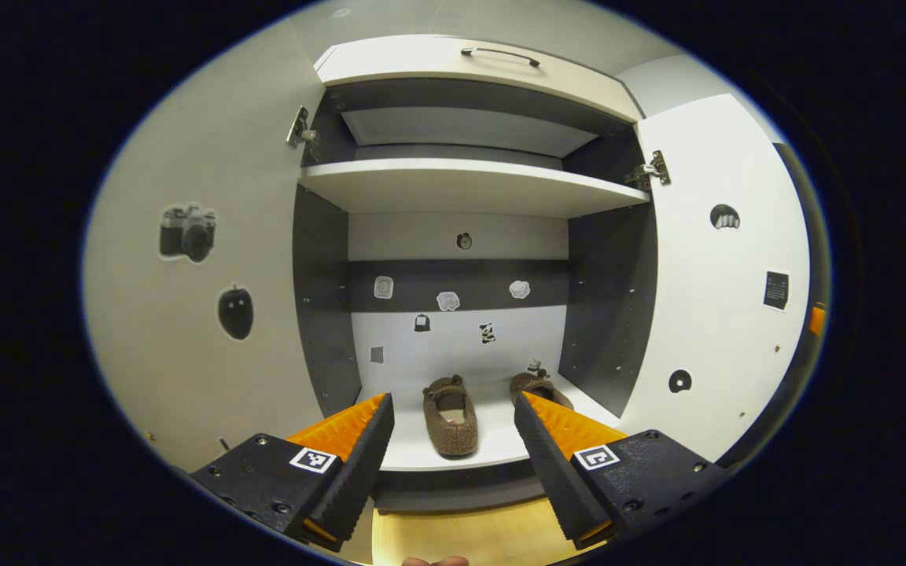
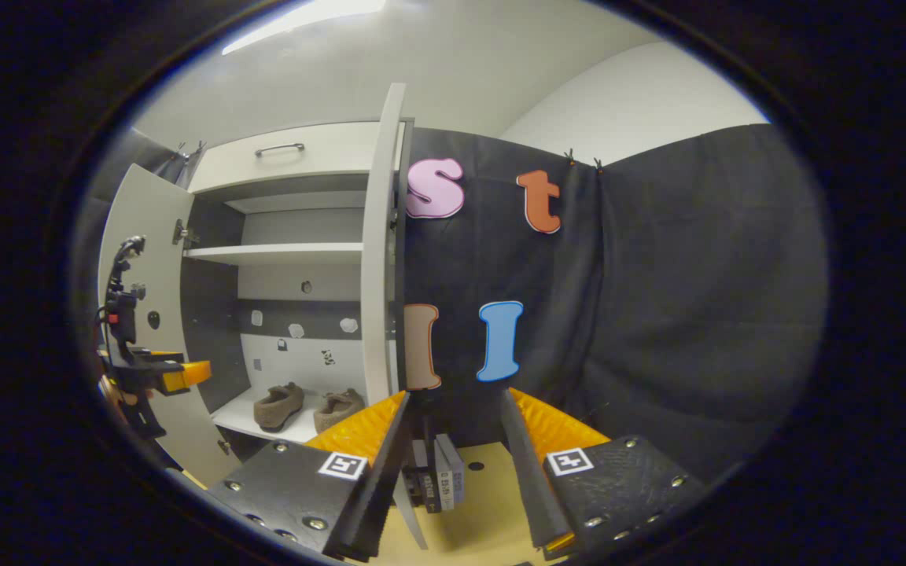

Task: Grab one shoe with the right hand and put it into the shoe cabinet, grab the other shoe with the left hand and put it into the shoe cabinet; then close the right door with the right hand and the left door with the left hand.

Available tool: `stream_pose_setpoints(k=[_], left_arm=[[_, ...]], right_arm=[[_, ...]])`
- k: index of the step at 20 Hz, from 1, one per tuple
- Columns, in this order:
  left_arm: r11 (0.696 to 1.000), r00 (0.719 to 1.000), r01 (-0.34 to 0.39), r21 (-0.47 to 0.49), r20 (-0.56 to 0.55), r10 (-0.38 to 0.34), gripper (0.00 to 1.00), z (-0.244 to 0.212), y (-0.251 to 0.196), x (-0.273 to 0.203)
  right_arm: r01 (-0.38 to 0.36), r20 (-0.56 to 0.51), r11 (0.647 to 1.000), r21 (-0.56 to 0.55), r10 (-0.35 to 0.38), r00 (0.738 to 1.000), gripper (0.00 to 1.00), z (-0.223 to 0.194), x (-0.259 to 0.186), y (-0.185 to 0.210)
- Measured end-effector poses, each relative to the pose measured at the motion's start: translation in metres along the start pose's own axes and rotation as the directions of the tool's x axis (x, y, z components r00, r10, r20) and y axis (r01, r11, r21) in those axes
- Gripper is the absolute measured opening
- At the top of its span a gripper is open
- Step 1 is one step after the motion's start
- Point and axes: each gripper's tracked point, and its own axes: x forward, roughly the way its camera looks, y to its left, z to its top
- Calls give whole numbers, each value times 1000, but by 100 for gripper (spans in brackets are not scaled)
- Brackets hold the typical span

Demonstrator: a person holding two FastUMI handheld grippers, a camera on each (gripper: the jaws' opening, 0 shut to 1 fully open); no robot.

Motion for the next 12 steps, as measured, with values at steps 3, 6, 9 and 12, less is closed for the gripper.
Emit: stream_pose_setpoints(k=[3, 6, 9, 12], left_arm=[[1000, 1000, 9, -7, 20, -9, 94, 11, -2, -24], [1000, 999, 15, -18, 37, -14, 95, 19, -2, -42], [1000, 999, -1, -8, 40, 1, 94, 22, 2, -56], [1000, 999, -10, -11, 54, 11, 94, 27, 5, -69]], right_arm=[[-25, 6, 1000, -13, 25, 1000, 86, -5, 12, 0], [-53, -16, 999, -3, 52, 998, 93, -12, 19, 4], [-106, -53, 994, 26, 107, 993, 86, -23, 23, 13], [-148, -59, 988, 49, 151, 987, 90, -22, 23, 20]])
